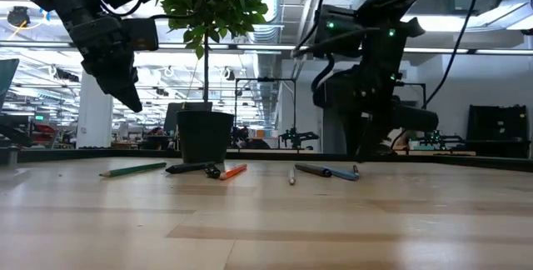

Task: Sort pens & pencils
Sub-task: Put the black pencil into the transparent bin

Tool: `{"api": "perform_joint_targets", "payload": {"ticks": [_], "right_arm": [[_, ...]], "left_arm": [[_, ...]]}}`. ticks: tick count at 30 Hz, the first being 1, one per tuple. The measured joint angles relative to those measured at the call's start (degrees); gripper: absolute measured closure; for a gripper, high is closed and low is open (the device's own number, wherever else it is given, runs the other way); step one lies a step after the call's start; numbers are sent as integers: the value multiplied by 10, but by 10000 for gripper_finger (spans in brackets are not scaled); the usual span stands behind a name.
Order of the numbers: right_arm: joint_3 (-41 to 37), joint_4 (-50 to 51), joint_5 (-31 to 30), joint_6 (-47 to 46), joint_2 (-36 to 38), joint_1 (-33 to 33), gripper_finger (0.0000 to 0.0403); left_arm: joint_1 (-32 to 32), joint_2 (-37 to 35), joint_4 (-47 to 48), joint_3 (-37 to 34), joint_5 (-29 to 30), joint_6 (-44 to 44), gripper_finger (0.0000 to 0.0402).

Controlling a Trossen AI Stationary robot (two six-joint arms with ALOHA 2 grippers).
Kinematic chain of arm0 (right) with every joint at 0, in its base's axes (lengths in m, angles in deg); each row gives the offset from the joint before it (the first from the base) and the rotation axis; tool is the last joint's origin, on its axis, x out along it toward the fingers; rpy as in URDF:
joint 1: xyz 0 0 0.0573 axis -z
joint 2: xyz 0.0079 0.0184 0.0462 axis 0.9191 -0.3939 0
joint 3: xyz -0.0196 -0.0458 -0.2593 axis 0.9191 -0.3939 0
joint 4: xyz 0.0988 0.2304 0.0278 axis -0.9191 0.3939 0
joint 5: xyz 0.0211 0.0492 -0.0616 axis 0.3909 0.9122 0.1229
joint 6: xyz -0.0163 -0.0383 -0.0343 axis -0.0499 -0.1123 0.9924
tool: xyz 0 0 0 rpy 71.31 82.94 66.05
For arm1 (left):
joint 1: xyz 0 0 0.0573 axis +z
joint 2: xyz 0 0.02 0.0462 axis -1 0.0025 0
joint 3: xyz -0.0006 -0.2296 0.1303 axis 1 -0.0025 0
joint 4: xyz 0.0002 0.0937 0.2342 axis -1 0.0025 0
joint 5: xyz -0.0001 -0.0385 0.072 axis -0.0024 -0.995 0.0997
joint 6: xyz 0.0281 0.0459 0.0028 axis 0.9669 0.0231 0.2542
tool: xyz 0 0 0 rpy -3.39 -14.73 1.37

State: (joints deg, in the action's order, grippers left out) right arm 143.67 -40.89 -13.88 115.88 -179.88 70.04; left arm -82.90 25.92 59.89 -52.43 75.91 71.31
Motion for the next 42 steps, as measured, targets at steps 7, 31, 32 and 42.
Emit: {"api": "perform_joint_targets", "payload": {"ticks": [7, 31, 32, 42], "right_arm": [[20, 25, -44, 45, -17, -20, 290], [45, 48, -46, 76, -17, -67, 290], [45, 47, -46, 82, -17, -67, 290], [45, 43, -45, 88, -17, -67, 290]], "left_arm": [[0, 0, 0, 0, 0, 0, 358], [0, 0, 0, 0, 0, -8, 358], [0, 0, 0, 0, 0, -8, 358], [0, 0, 0, 0, -20, 12, 358]]}}
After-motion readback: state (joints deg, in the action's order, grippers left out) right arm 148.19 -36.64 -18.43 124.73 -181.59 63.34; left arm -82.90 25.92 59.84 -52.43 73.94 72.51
